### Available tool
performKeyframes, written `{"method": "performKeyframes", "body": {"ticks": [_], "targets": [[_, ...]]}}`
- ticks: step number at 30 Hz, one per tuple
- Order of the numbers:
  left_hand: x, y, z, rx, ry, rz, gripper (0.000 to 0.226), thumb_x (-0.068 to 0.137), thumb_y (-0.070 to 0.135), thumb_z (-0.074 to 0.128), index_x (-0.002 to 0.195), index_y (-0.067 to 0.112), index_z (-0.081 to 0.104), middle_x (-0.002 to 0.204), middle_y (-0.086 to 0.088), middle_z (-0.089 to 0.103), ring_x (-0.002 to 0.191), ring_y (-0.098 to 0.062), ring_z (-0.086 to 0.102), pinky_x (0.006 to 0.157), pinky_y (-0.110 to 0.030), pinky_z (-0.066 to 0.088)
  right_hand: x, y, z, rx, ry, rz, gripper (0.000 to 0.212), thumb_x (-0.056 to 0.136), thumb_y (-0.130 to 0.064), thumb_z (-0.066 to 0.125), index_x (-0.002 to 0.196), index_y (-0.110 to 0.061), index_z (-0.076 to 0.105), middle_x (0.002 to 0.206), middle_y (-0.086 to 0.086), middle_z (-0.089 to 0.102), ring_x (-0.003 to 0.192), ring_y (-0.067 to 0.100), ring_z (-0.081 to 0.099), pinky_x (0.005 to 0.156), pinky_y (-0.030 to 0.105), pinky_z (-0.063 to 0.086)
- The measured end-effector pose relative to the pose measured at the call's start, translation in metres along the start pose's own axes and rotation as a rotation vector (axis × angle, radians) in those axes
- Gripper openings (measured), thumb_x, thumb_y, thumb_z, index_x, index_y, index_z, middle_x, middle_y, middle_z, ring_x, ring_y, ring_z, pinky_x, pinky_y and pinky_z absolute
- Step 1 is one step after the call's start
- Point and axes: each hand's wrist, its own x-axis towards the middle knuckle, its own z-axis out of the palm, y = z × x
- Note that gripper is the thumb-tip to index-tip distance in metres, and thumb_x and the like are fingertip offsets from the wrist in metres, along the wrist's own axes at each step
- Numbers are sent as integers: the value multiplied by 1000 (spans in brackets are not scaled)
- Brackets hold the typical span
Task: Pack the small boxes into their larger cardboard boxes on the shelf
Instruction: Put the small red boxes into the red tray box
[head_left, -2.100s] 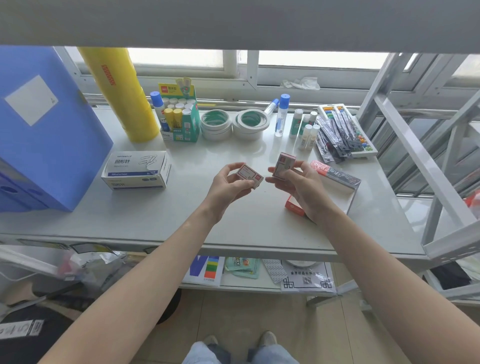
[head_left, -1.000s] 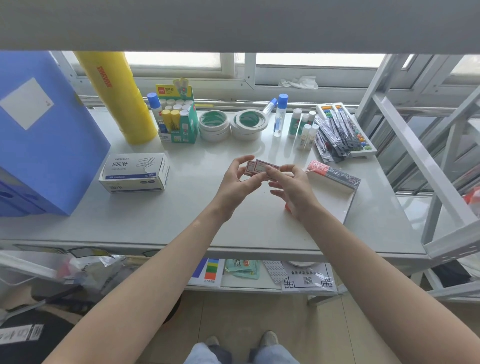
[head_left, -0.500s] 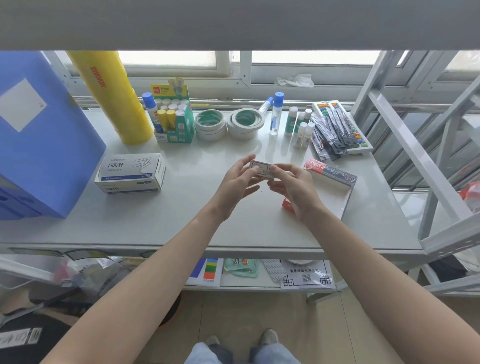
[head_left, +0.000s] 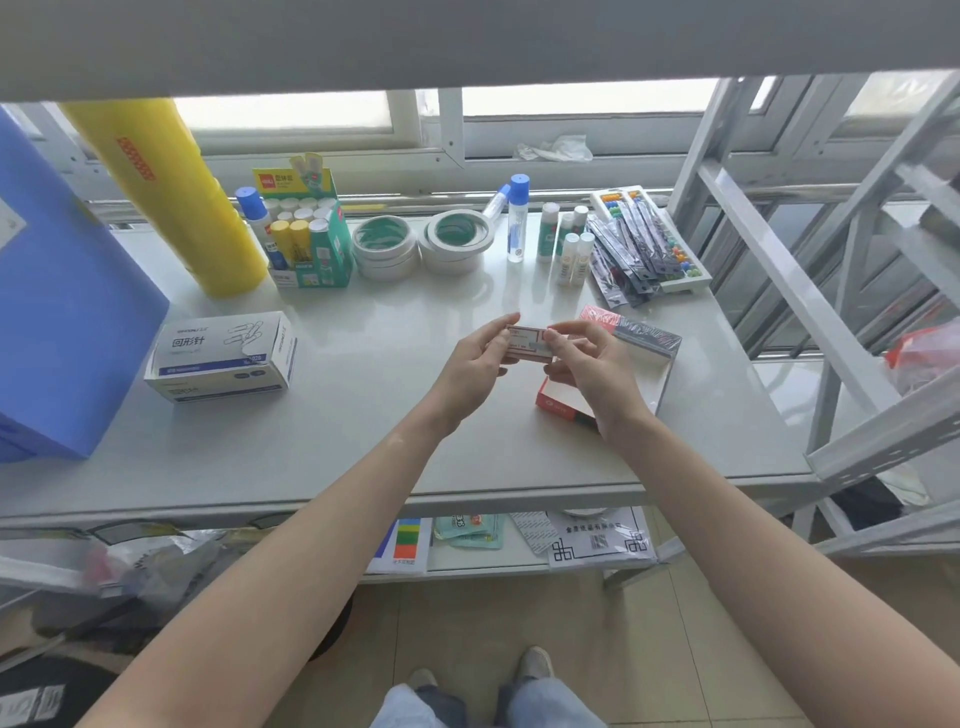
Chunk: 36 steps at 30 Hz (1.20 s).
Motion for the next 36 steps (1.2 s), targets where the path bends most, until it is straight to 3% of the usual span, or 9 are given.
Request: {"method": "performKeyframes", "body": {"ticks": [3, 6, 12, 16, 19, 22, 26, 31, 36], "targets": [[4, -1, 10, 6, -15, 5, 37, 102, 17, 33, 137, 16, 45, 114, -4, 56, 98, -17, 56, 81, -18, 47, 2, 2, -11, -47, 14, -24, 9, 89, -20, 62, 95, -13, 60, 81, 6, 61, 61, 14, 60, 68, 23, 55], [8, -2, 18, 20, -29, 17, 34, 102, 18, 34, 131, 16, 50, 109, -5, 58, 97, -17, 56, 80, -17, 47, 3, 7, -21, -102, 38, -33, 12, 89, -24, 61, 97, -15, 60, 83, 8, 62, 64, 17, 62, 71, 30, 55], [16, -3, 35, 21, -44, 20, 31, 101, 15, 36, 125, 10, 55, 105, -6, 61, 88, -12, 57, 73, -6, 46, 4, 15, -39, -574, 34, -297, 41, 81, -29, 69, 118, -15, 57, 111, 3, 57, 96, 16, 56, 78, 21, 41], [18, 0, 47, -39, -55, -39, 32, 101, 16, 37, 132, 9, 44, 97, -9, 63, 88, -16, 58, 82, -17, 48, 6, 18, -47, -867, 4, -449, 46, 77, -23, 71, 120, -13, 57, 116, 5, 60, 108, 23, 53, 87, 23, 36], [20, 1, 58, -21, -64, -85, 26, 101, 20, 38, 123, 8, 42, 89, -5, 63, 87, -17, 56, 82, -20, 46, 7, 15, -52, -919, 9, -455, 42, 78, -17, 69, 117, -10, 58, 114, 9, 63, 108, 28, 55, 90, 31, 40], [23, -1, 64, 32, -61, -104, 17, 101, 22, 37, 111, 9, 43, 97, -9, 63, 90, -19, 57, 84, -28, 43, 5, 13, -57, -935, 3, -465, 37, 78, -14, 68, 115, -9, 61, 110, 11, 65, 104, 30, 58, 88, 35, 43], [28, 0, 66, 314, 53, 41, 25, 99, 22, 40, 110, 3, 54, 103, -7, 62, 92, -18, 54, 69, -13, 35, 10, 15, -65, -948, 32, -404, 38, 80, -15, 67, 117, -9, 61, 111, 11, 65, 106, 30, 58, 88, 33, 41], [40, -9, 63, 557, 13, 87, 29, 91, 10, 51, 119, 7, 56, 124, -13, 57, 114, -27, 54, 96, -28, 41, 18, 20, -72, -964, 51, -282, 40, 80, -15, 68, 118, -8, 61, 112, 13, 64, 106, 32, 58, 89, 35, 41], [39, -15, 63, 592, -23, 20, 46, 85, 0, 46, 128, 12, 55, 129, -11, 57, 89, -26, 64, 94, -32, 47, 26, 25, -72, -998, 40, -235, 38, 81, -17, 66, 118, -8, 61, 113, 15, 64, 107, 32, 58, 88, 33, 41]]}}
